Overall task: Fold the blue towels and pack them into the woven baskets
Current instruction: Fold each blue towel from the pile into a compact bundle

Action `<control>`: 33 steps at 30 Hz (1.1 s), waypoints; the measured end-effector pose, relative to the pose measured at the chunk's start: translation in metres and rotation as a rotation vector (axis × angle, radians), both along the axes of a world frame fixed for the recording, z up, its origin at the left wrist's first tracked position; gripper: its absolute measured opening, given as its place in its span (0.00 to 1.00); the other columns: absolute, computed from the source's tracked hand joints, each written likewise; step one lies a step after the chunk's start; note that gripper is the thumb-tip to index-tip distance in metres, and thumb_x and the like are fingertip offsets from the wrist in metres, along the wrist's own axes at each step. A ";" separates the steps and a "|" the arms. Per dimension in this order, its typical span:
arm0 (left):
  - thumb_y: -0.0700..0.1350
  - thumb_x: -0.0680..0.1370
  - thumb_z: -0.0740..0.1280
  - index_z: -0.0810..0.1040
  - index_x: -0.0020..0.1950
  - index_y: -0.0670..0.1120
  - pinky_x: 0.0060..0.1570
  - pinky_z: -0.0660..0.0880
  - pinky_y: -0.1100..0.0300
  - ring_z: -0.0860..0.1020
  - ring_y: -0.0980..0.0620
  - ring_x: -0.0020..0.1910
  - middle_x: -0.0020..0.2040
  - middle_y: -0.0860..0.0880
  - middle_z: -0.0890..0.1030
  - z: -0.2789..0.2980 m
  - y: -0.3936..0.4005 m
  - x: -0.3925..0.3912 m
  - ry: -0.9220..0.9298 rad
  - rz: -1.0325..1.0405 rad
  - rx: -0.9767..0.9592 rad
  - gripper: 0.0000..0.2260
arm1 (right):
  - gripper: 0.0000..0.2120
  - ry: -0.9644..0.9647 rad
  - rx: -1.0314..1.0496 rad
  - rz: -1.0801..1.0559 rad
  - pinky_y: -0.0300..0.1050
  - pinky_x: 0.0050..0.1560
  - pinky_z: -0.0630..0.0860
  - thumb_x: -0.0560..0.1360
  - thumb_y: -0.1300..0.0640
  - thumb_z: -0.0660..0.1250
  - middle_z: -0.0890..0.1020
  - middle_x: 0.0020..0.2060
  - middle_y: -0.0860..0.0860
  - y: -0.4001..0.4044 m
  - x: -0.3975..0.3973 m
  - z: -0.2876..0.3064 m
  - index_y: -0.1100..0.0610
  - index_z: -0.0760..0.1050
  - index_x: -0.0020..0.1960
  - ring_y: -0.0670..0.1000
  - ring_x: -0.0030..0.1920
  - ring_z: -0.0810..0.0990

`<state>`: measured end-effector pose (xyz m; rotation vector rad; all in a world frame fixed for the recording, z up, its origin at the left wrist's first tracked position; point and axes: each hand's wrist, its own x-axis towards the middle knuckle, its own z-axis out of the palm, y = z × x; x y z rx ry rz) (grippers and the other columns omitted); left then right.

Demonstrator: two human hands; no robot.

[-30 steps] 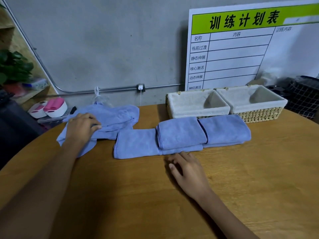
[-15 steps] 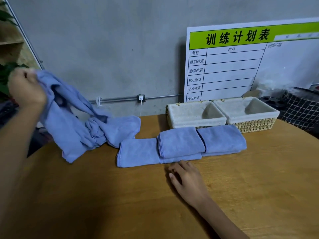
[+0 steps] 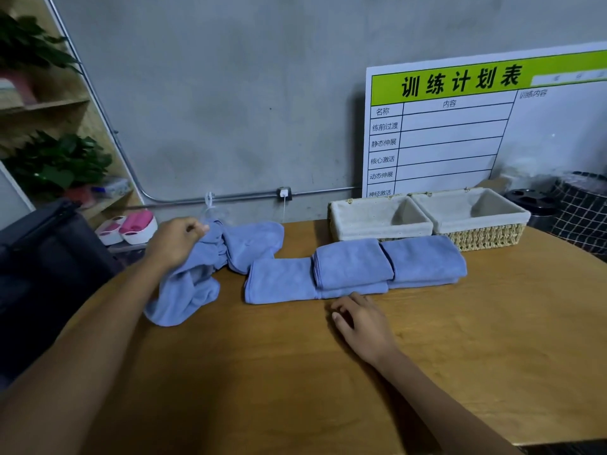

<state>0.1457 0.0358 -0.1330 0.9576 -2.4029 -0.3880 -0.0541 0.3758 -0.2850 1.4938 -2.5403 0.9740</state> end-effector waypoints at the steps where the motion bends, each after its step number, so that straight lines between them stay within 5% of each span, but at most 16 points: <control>1: 0.60 0.78 0.64 0.75 0.37 0.52 0.44 0.77 0.48 0.80 0.45 0.40 0.38 0.50 0.81 0.002 0.008 0.001 0.010 -0.002 -0.002 0.16 | 0.10 0.001 0.003 -0.003 0.44 0.52 0.69 0.81 0.49 0.62 0.77 0.52 0.45 0.000 0.000 0.000 0.48 0.77 0.59 0.48 0.54 0.73; 8: 0.53 0.82 0.65 0.74 0.36 0.50 0.40 0.71 0.52 0.78 0.44 0.40 0.38 0.49 0.80 0.021 0.031 0.002 0.030 0.023 -0.087 0.15 | 0.10 0.057 0.014 -0.004 0.45 0.53 0.69 0.81 0.49 0.62 0.77 0.54 0.46 0.000 0.000 -0.001 0.49 0.77 0.59 0.49 0.55 0.72; 14: 0.47 0.83 0.64 0.80 0.45 0.38 0.44 0.71 0.51 0.79 0.41 0.43 0.44 0.37 0.82 0.100 0.034 0.001 0.341 0.004 -0.281 0.15 | 0.08 -0.009 -0.022 0.029 0.44 0.52 0.71 0.81 0.49 0.63 0.77 0.51 0.44 -0.003 -0.002 0.004 0.48 0.78 0.58 0.46 0.52 0.73; 21: 0.43 0.81 0.68 0.81 0.42 0.48 0.47 0.71 0.59 0.77 0.59 0.41 0.41 0.55 0.82 0.121 0.081 -0.009 -0.045 -0.363 -0.095 0.08 | 0.10 -0.275 -0.422 0.302 0.35 0.51 0.73 0.81 0.53 0.66 0.78 0.51 0.43 -0.057 0.023 0.112 0.53 0.78 0.61 0.41 0.50 0.77; 24: 0.43 0.80 0.70 0.78 0.39 0.57 0.44 0.70 0.65 0.78 0.66 0.40 0.39 0.63 0.82 0.095 0.098 -0.015 -0.068 -0.438 -0.069 0.12 | 0.15 -0.285 -0.406 0.382 0.44 0.53 0.78 0.80 0.50 0.67 0.78 0.60 0.45 -0.083 0.036 0.154 0.50 0.76 0.65 0.46 0.56 0.77; 29: 0.46 0.79 0.70 0.82 0.42 0.51 0.46 0.75 0.51 0.80 0.52 0.43 0.41 0.54 0.82 0.071 0.119 -0.016 0.051 -0.463 -0.021 0.07 | 0.10 -0.327 -0.412 0.413 0.49 0.45 0.80 0.78 0.51 0.70 0.83 0.48 0.47 -0.088 0.049 0.166 0.55 0.77 0.56 0.46 0.51 0.80; 33: 0.46 0.79 0.71 0.82 0.42 0.54 0.45 0.75 0.54 0.80 0.55 0.44 0.43 0.58 0.82 0.076 0.132 -0.015 0.067 -0.516 -0.067 0.06 | 0.06 -0.363 -0.408 0.417 0.54 0.43 0.80 0.78 0.55 0.70 0.82 0.39 0.54 -0.078 0.046 0.172 0.57 0.76 0.49 0.52 0.39 0.81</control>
